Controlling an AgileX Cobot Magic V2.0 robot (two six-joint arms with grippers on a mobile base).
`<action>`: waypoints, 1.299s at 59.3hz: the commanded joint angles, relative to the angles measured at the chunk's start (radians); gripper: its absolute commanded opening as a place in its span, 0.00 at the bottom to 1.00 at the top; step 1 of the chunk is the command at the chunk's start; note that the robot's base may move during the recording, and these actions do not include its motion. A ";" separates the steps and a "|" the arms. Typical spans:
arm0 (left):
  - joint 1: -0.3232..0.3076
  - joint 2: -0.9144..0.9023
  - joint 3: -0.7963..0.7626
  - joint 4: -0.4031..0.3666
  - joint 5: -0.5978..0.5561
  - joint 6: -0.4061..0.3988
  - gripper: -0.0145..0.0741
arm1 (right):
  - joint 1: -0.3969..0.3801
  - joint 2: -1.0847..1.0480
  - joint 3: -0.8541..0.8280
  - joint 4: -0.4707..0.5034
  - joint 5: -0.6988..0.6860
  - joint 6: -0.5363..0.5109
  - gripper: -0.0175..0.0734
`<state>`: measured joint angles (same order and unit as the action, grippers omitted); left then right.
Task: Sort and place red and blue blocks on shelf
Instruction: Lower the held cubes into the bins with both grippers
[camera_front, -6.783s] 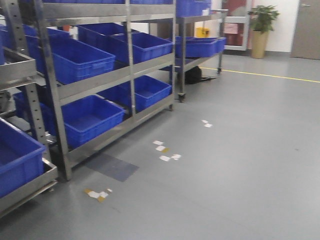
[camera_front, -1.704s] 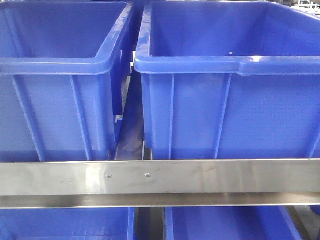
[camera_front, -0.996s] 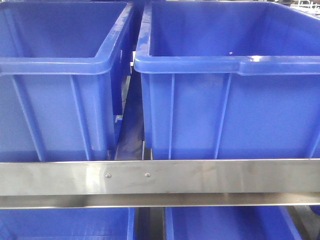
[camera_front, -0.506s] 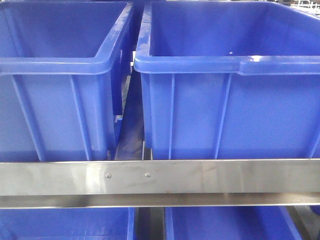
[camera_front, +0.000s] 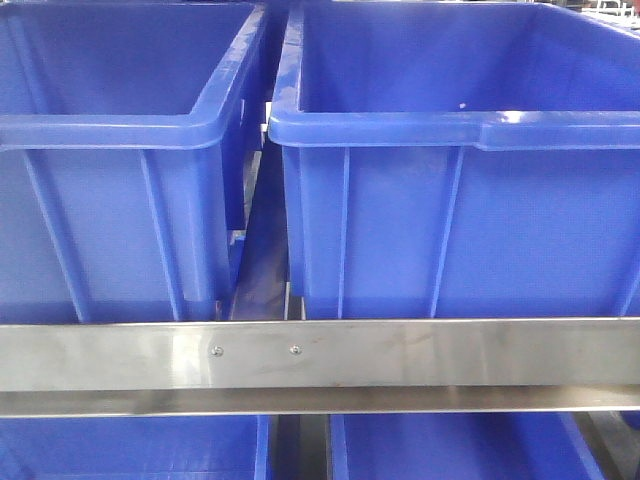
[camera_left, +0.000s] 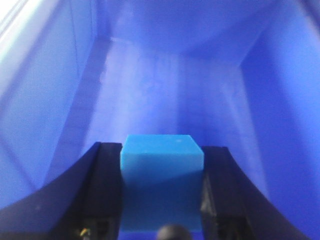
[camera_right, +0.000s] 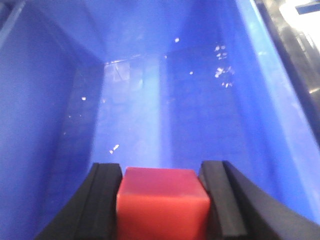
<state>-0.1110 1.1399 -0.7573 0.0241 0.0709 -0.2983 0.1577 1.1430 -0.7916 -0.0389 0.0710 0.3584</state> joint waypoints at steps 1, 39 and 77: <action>-0.009 0.018 -0.064 -0.004 -0.099 -0.009 0.31 | -0.003 0.001 -0.043 -0.016 -0.101 -0.012 0.25; -0.009 0.118 -0.110 -0.004 -0.092 -0.009 0.31 | -0.003 0.051 -0.077 -0.066 -0.106 -0.012 0.25; -0.009 0.118 -0.110 -0.004 -0.092 -0.009 0.48 | -0.003 0.051 -0.077 -0.066 -0.130 -0.012 0.36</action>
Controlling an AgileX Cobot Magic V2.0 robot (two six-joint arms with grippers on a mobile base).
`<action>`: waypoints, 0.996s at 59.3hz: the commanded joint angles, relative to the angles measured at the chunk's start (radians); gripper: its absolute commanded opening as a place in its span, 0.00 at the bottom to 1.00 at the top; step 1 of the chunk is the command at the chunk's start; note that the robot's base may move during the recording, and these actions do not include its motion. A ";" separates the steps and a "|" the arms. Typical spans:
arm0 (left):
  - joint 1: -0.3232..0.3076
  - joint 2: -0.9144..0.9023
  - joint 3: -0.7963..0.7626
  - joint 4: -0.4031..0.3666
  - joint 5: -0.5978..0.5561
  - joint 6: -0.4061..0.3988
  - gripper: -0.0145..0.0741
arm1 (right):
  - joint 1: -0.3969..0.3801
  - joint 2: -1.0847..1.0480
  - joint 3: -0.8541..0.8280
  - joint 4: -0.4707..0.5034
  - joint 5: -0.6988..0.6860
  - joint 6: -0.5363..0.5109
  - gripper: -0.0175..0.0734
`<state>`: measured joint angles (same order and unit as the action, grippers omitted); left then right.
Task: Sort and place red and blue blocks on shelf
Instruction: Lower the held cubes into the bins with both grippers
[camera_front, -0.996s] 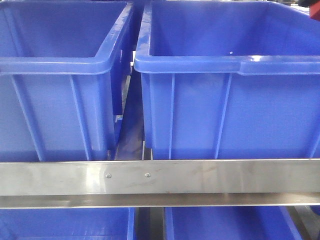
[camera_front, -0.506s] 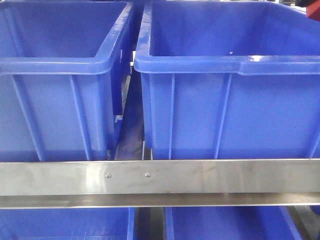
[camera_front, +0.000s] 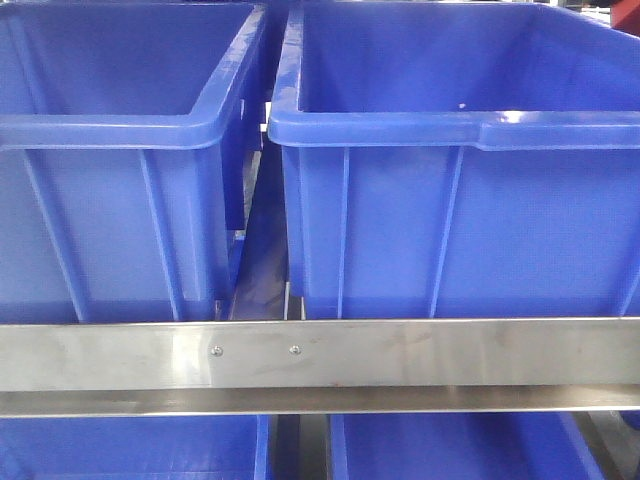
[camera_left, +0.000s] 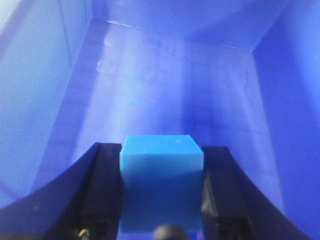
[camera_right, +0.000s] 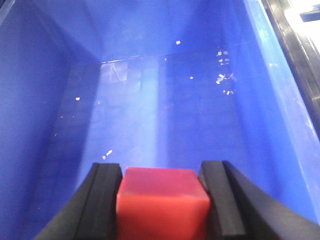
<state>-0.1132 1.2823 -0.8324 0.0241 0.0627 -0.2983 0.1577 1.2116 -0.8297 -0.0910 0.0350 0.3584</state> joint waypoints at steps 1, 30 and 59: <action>-0.007 -0.024 -0.035 -0.004 -0.084 -0.009 0.48 | -0.003 -0.018 -0.039 -0.014 -0.095 -0.012 0.36; -0.007 -0.024 -0.035 -0.004 -0.099 -0.009 0.60 | -0.003 -0.018 -0.039 -0.049 -0.121 -0.012 0.61; -0.007 -0.024 -0.035 -0.004 -0.099 -0.009 0.65 | -0.003 -0.018 -0.039 -0.049 -0.125 -0.012 0.64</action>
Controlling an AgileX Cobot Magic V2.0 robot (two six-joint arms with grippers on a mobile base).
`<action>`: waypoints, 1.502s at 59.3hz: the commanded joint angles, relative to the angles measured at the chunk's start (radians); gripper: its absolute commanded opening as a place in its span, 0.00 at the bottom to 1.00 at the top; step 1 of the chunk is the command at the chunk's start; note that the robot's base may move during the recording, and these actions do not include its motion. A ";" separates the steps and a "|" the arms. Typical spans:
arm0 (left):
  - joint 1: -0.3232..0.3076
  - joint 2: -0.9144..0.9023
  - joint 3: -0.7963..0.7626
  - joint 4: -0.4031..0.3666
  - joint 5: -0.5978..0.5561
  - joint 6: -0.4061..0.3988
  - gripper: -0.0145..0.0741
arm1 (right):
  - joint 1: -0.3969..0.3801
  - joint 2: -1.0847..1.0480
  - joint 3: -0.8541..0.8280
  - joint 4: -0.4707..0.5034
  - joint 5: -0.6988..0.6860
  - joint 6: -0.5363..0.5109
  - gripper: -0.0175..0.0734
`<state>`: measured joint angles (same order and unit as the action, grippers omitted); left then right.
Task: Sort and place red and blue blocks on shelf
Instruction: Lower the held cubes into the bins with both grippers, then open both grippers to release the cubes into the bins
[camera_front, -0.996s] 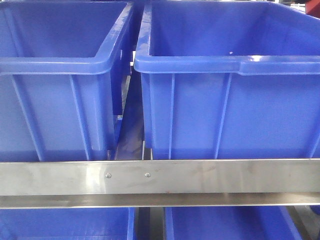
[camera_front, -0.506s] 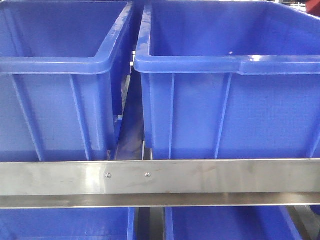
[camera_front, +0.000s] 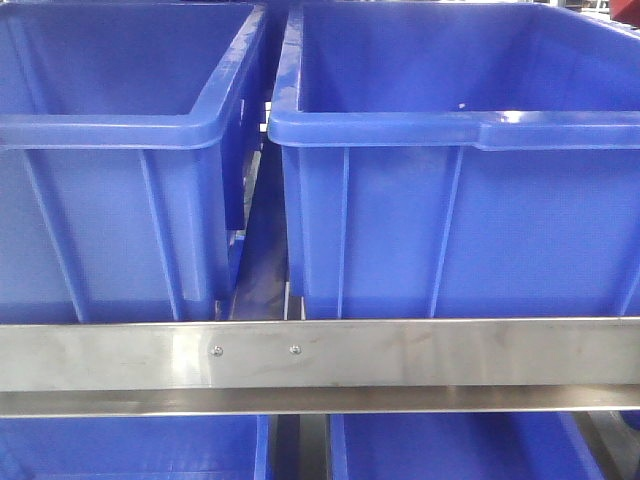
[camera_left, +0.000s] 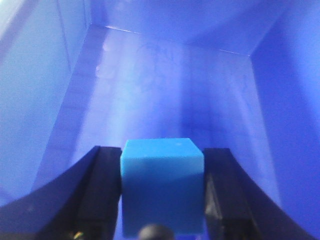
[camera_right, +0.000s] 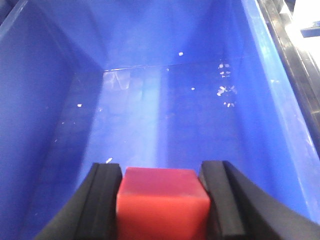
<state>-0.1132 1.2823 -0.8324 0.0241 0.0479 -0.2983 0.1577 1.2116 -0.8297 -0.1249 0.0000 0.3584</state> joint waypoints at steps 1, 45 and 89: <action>-0.007 -0.024 -0.035 -0.004 -0.084 -0.009 0.66 | -0.003 -0.018 -0.039 -0.015 -0.090 -0.012 0.64; -0.007 -0.024 -0.035 -0.004 -0.054 -0.009 0.79 | -0.003 -0.018 -0.039 -0.015 -0.090 -0.012 0.76; -0.007 -0.330 0.138 -0.002 0.028 -0.009 0.31 | -0.002 -0.211 0.060 -0.018 0.000 -0.011 0.27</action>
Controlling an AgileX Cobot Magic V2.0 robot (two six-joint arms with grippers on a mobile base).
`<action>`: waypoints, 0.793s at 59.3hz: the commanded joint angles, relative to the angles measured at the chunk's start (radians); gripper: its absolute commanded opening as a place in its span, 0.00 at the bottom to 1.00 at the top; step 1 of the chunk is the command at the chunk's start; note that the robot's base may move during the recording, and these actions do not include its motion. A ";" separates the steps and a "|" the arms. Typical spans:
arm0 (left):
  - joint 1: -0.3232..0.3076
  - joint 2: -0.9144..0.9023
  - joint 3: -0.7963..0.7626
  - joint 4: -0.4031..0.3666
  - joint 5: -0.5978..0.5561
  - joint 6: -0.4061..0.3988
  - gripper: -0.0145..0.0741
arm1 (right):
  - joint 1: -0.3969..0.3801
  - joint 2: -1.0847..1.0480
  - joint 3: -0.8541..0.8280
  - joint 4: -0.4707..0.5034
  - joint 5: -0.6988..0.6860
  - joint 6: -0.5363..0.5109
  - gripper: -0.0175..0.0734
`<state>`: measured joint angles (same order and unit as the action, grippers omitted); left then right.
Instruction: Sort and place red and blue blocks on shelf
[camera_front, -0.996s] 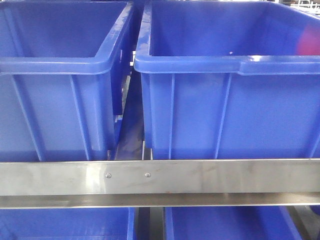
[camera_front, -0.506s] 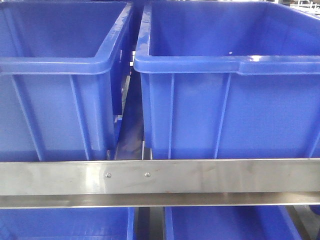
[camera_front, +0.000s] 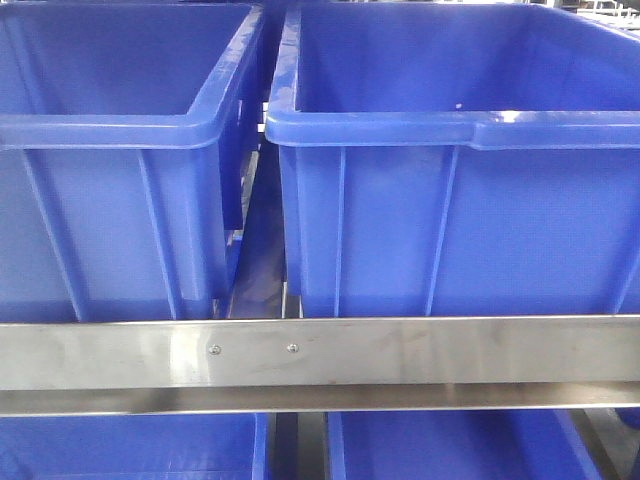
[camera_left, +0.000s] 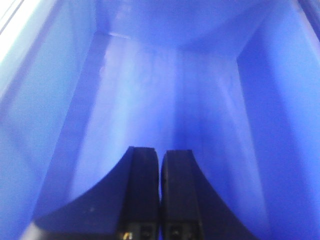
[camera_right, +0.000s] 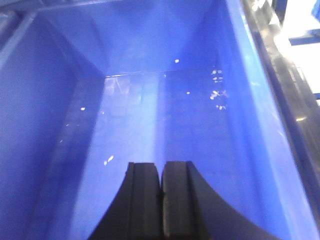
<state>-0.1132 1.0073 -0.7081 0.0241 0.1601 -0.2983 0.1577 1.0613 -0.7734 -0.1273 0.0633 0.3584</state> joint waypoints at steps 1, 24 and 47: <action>-0.007 -0.068 0.022 -0.002 -0.087 -0.009 0.31 | -0.002 -0.073 0.015 -0.016 -0.063 -0.011 0.27; -0.007 -0.261 0.212 -0.002 -0.128 -0.009 0.31 | -0.002 -0.307 0.246 -0.056 -0.063 -0.011 0.27; -0.007 -0.289 0.236 -0.002 -0.125 -0.009 0.31 | -0.002 -0.380 0.303 -0.056 -0.063 -0.011 0.27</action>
<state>-0.1132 0.7242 -0.4422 0.0241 0.1237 -0.2983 0.1577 0.6859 -0.4440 -0.1681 0.0826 0.3584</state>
